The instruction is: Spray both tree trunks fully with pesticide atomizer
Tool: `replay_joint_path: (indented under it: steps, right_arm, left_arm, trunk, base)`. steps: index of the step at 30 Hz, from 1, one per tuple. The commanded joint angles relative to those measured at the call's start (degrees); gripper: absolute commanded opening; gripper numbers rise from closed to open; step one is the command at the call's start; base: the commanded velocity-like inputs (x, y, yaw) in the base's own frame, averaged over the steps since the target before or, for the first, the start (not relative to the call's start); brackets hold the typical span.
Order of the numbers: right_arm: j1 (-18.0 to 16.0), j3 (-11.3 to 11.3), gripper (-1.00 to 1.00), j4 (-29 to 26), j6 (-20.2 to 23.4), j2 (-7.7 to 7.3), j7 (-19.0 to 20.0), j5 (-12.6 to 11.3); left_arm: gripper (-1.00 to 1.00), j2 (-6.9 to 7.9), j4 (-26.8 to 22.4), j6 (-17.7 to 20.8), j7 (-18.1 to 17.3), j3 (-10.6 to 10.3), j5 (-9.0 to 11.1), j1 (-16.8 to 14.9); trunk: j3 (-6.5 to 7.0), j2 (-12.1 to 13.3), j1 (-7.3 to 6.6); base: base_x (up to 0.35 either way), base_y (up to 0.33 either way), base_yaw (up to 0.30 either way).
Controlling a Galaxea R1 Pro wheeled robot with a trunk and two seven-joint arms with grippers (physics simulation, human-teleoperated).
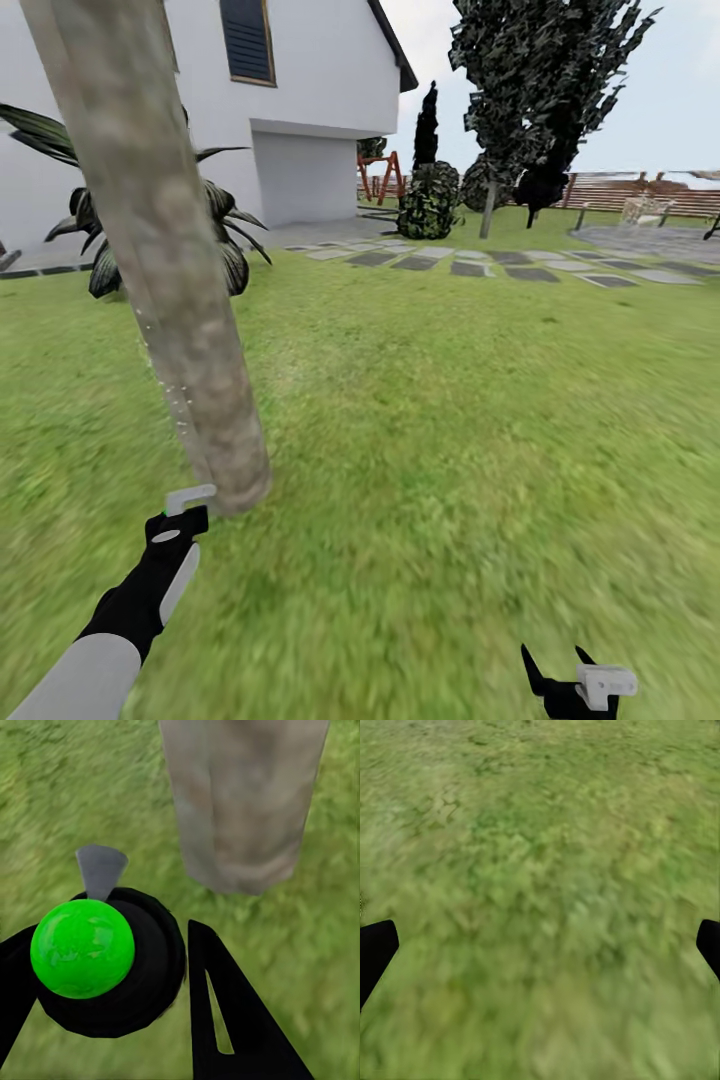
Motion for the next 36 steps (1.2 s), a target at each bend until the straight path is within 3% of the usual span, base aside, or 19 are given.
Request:
replay_joint_path:
  steps: [1, 10, 24, 36]
  right_arm:
    - [-0.1, -0.5, 1.0, -0.1, -0.2, 0.06, 0.4, 0.3]
    - [-0.1, -0.5, 1.0, -0.1, -0.2, 0.06, 0.4, 0.3]
    - [-0.1, -0.5, 1.0, -0.1, -0.2, 0.03, 0.4, 0.3]
    - [-0.1, -0.5, 1.0, -0.1, -0.2, 0.02, 0.4, 0.3]
  left_arm:
    - [-1.0, 0.01, -0.1, 0.2, 0.3, -0.1, 0.5, 0.0]
    - [-1.0, 0.01, -0.1, 0.2, 0.2, -0.1, 0.5, 0.0]
    - [-1.0, 0.01, -0.1, 0.2, 0.4, -0.1, 0.5, 0.0]
    - [-1.0, 0.01, -0.1, 0.2, 0.4, -0.1, 0.5, 0.0]
  trunk:
    - [-0.05, 0.0, 0.02]
    - [-0.05, 0.0, 0.02]
    - [-0.05, 0.0, 0.02]
    - [-0.05, 0.0, 0.02]
  base:
    - [0.237, -0.196, 0.274]
    - [0.235, -0.196, 0.266]
    - [0.191, -0.22, 0.032]
    - [0.129, -0.254, 0.242]
